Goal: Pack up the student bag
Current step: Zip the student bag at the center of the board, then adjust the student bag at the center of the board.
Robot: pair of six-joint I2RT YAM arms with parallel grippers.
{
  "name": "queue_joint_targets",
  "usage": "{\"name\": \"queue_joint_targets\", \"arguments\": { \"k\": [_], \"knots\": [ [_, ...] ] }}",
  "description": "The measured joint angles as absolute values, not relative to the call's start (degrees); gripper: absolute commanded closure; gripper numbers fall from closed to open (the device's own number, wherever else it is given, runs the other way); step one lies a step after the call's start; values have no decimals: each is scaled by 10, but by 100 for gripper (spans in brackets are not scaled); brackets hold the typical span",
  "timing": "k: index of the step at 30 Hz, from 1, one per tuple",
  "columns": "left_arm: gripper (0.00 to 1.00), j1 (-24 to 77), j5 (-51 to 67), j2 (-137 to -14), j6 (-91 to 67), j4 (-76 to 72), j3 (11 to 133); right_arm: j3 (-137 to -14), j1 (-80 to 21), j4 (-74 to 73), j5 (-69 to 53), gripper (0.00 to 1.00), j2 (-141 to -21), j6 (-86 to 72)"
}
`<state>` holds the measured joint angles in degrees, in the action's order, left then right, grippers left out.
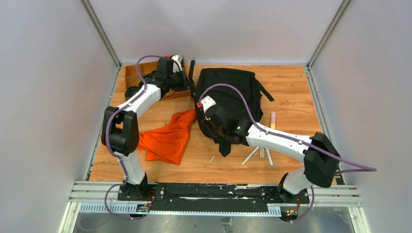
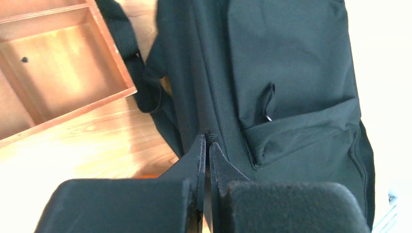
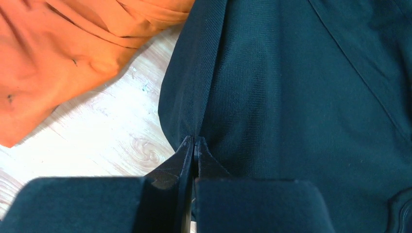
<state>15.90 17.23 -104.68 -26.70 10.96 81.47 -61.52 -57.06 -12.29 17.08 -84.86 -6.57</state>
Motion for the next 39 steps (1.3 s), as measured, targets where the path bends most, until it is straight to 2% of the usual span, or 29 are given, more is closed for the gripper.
{"name": "queue_joint_targets", "arguments": {
  "k": [2,3,4,6,8,10,13,18,22,26,31,39],
  "knots": [
    [100,148,175,-1036,-267,109,803,-619,-571,-116,166,100,-853,-65],
    [93,143,179,-1032,-268,107,795,-619,-571,-116,162,100,-853,-66],
    [82,141,185,-1030,-268,105,788,-619,-571,-117,160,93,-853,-66],
    [60,138,198,-1031,-269,103,783,-619,-571,-123,152,64,-853,-69],
    [49,135,205,-1032,-271,95,784,-619,-571,-144,142,45,-850,-74],
    [43,130,209,-1032,-267,92,788,-618,-573,-180,132,36,-838,-83],
    [36,126,210,-1027,-256,95,796,-616,-574,-219,130,30,-794,-98],
    [34,130,185,-981,-213,141,814,-609,-562,-239,156,20,-679,-128],
    [34,158,153,-953,-186,162,868,-604,-464,-233,124,26,-628,-177],
    [34,220,133,-984,-172,169,935,-613,-316,-217,55,31,-677,-253],
    [34,264,126,-1090,-170,191,1016,-664,-256,-195,-13,51,-806,-311],
    [33,224,109,-1069,-175,233,925,-909,-253,-164,-72,46,-1054,-333]
  ]
}}
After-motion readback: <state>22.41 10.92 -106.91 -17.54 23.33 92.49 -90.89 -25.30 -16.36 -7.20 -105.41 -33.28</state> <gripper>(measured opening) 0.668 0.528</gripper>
